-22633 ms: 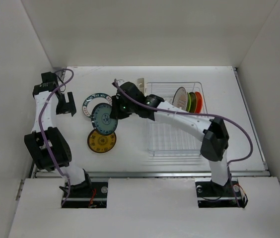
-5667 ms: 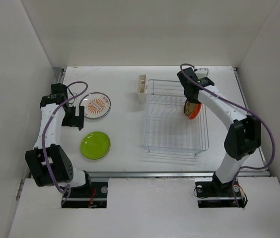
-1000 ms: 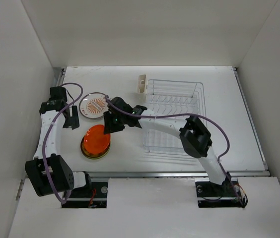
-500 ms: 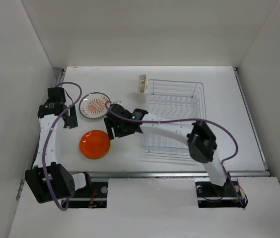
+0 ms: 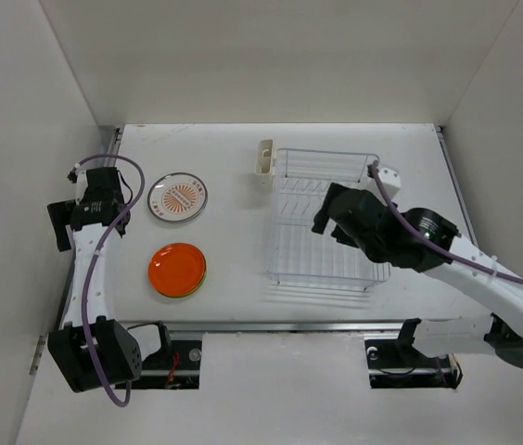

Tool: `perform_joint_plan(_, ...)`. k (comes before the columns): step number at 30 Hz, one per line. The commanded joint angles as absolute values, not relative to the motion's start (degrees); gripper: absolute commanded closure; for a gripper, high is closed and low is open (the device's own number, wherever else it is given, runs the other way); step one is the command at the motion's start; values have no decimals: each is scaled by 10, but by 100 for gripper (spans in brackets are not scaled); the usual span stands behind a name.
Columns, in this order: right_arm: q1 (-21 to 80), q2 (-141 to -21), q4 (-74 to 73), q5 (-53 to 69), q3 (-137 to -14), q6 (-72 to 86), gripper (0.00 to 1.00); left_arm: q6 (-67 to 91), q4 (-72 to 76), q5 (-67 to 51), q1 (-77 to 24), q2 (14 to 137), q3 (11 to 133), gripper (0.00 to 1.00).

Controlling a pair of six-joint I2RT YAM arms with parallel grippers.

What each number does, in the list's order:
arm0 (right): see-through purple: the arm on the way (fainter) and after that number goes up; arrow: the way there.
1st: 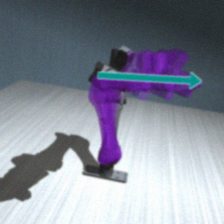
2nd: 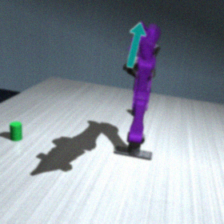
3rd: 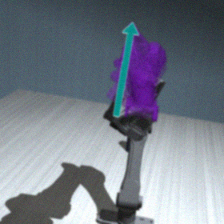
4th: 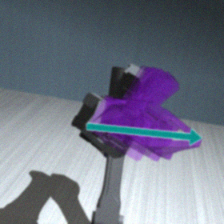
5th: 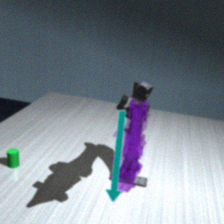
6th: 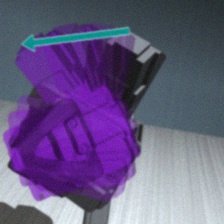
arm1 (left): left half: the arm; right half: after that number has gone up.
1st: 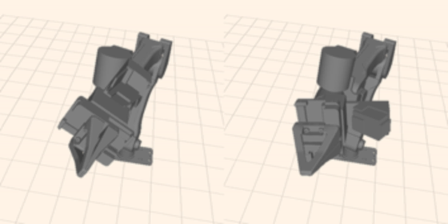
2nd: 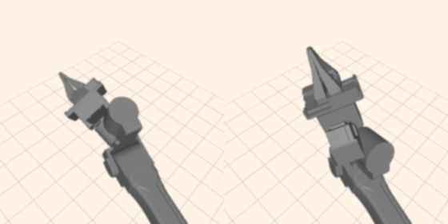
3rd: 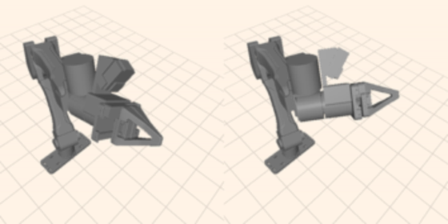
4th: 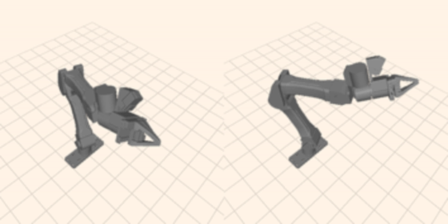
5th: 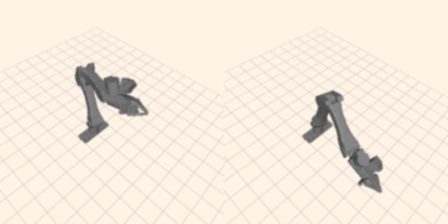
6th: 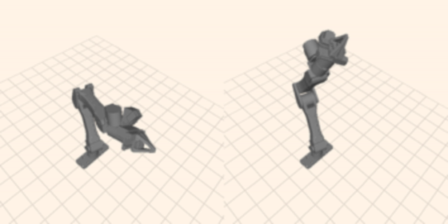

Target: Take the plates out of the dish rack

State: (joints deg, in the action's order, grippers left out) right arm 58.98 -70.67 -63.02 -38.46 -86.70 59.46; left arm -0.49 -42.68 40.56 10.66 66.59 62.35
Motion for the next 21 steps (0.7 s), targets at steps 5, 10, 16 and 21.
perform_joint_plan(5, 592, -556, -794, -430, -795, 692, 0, 25, -436, 441, 109, 632, 613, 0)
perform_joint_plan(10, 586, -446, -787, -430, -776, 727, 0, 31, -457, 434, 109, 632, 628, 0)
perform_joint_plan(16, 586, -325, -744, -425, -736, 727, 0, 20, -462, 399, 109, 608, 622, 0)
perform_joint_plan(21, 586, -265, -738, -405, -705, 732, 0, 15, -468, 374, 109, 592, 622, 0)
